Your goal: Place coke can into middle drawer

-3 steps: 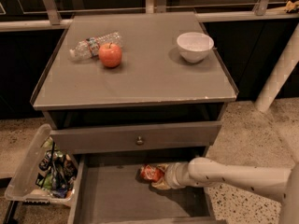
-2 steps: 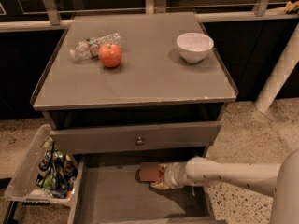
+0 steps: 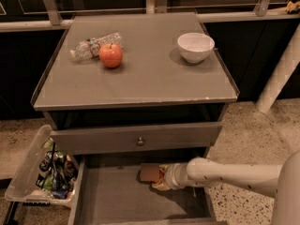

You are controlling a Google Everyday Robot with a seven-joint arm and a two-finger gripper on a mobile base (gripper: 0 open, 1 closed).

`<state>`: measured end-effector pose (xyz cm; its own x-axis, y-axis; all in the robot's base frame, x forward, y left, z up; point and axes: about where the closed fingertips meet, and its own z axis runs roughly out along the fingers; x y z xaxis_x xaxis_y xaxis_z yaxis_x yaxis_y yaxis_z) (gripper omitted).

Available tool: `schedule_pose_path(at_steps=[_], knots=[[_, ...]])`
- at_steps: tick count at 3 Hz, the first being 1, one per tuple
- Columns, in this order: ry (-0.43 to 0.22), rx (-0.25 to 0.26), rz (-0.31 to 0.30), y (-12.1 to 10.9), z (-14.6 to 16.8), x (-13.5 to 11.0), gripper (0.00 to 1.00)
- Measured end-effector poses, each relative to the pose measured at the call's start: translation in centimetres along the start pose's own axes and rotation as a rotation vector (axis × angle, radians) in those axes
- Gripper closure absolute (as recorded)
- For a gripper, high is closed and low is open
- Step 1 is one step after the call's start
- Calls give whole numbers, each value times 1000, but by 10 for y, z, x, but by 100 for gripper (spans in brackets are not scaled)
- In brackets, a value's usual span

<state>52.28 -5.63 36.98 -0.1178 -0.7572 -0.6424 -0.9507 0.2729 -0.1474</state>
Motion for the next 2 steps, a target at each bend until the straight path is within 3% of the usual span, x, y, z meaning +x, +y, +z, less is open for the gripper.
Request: schedule_pose_path(at_steps=[2], knots=[[0, 0, 0, 0, 0, 0, 13]])
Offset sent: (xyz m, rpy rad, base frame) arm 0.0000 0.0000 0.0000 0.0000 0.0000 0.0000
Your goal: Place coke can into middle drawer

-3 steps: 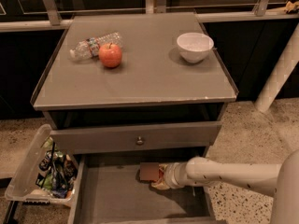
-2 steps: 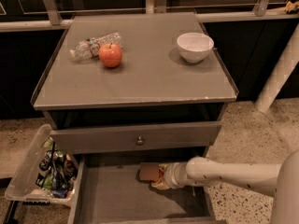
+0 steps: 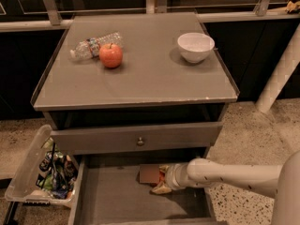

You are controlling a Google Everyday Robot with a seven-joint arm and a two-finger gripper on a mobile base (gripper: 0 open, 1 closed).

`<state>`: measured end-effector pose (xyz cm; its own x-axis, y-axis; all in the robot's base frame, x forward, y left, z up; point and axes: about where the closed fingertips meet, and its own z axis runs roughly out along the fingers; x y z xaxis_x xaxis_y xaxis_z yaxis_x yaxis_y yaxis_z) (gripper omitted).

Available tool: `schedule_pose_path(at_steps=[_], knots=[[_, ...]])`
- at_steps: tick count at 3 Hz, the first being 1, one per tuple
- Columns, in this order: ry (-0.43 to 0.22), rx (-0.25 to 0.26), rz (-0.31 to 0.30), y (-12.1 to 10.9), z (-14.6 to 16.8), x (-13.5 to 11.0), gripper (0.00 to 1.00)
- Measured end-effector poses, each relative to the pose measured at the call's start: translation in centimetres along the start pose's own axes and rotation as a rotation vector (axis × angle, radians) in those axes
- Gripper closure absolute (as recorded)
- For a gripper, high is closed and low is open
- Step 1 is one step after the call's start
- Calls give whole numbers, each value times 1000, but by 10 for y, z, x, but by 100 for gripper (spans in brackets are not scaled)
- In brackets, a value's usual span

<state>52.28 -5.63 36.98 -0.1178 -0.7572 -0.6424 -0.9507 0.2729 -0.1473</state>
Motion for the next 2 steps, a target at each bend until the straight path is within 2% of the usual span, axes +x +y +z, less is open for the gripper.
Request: schedule_pose_path(at_steps=[1, 2], knots=[[0, 0, 0, 0, 0, 0, 0], [0, 0, 0, 0, 0, 0, 0]])
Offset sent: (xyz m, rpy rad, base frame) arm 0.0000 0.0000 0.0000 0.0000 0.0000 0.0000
